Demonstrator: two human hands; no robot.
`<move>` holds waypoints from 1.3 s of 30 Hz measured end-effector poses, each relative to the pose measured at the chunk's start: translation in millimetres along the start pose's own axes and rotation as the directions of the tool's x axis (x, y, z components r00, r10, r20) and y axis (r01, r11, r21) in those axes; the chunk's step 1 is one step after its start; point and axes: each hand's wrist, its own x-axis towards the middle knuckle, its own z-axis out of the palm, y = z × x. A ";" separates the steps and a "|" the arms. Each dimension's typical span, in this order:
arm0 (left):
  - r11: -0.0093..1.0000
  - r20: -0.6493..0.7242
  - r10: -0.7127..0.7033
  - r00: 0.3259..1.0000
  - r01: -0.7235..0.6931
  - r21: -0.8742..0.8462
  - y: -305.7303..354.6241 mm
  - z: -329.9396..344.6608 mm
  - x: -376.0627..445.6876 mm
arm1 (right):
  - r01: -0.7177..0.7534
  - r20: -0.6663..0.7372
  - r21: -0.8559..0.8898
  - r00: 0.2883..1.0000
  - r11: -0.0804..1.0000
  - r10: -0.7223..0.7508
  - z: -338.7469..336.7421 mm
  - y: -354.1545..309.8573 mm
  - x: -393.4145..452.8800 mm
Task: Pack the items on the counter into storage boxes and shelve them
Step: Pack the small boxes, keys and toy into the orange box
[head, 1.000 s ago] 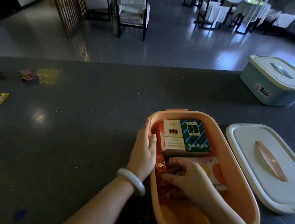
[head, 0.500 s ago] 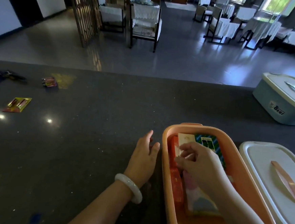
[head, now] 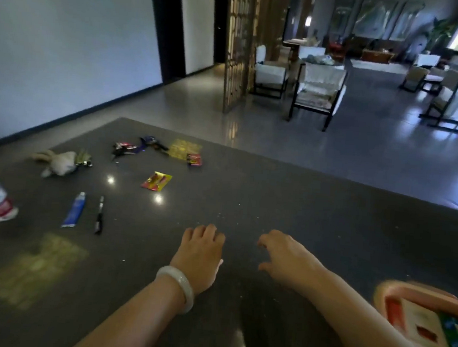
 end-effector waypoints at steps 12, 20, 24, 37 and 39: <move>0.953 0.147 -0.289 0.946 0.270 0.138 -171.8 8.0 23.6 | 0.187 0.165 -0.087 0.971 0.979 -0.171 3.4 -89.3 170.1; 0.958 0.137 -0.269 0.953 0.280 -0.064 -238.3 44.8 96.9 | 0.157 0.152 -0.127 0.979 0.979 -0.137 12.6 -98.8 305.7; 0.965 0.175 -0.234 0.956 0.251 -0.082 -272.7 66.8 138.5 | 0.192 0.064 -0.149 0.981 0.970 -0.184 13.6 -89.8 370.7; 0.978 0.357 -0.067 0.932 0.132 -0.159 -325.7 98.4 196.5 | 0.157 -0.102 0.001 0.982 0.988 -0.156 27.9 -67.8 476.0; 0.966 0.351 -0.089 0.932 0.167 -0.198 -321.2 94.6 193.7 | 0.156 -0.155 0.035 0.977 0.987 -0.149 28.4 -67.2 461.9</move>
